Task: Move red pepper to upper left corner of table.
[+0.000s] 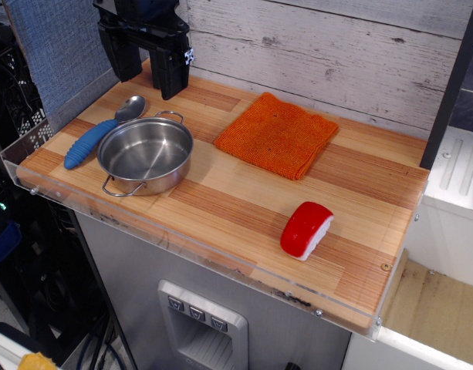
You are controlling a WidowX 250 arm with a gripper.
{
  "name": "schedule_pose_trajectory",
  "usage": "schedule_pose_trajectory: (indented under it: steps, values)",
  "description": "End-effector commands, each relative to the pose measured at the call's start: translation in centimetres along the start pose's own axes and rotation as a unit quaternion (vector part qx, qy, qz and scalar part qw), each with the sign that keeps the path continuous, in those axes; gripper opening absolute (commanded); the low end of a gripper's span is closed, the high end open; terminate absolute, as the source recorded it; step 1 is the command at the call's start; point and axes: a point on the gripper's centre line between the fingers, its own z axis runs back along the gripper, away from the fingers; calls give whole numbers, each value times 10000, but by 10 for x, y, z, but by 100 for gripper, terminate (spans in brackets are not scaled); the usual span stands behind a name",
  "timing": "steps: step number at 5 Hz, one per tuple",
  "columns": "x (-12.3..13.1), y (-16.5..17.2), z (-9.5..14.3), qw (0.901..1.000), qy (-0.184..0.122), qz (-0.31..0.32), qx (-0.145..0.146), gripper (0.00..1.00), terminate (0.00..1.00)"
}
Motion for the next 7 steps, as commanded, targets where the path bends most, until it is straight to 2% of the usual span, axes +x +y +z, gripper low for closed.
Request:
schedule_pose_trajectory:
  steps: [1,4,6,7]
  values:
    - [0,0,0,10000,0,0,0,100,0]
    - [1,-61,-7,9979,37,-643,-1,100,0]
    - [4,-130,-41,9926,371,-1156,0,100,0]
    - [4,-150,-58,9926,471,-1117,-26,100,0]
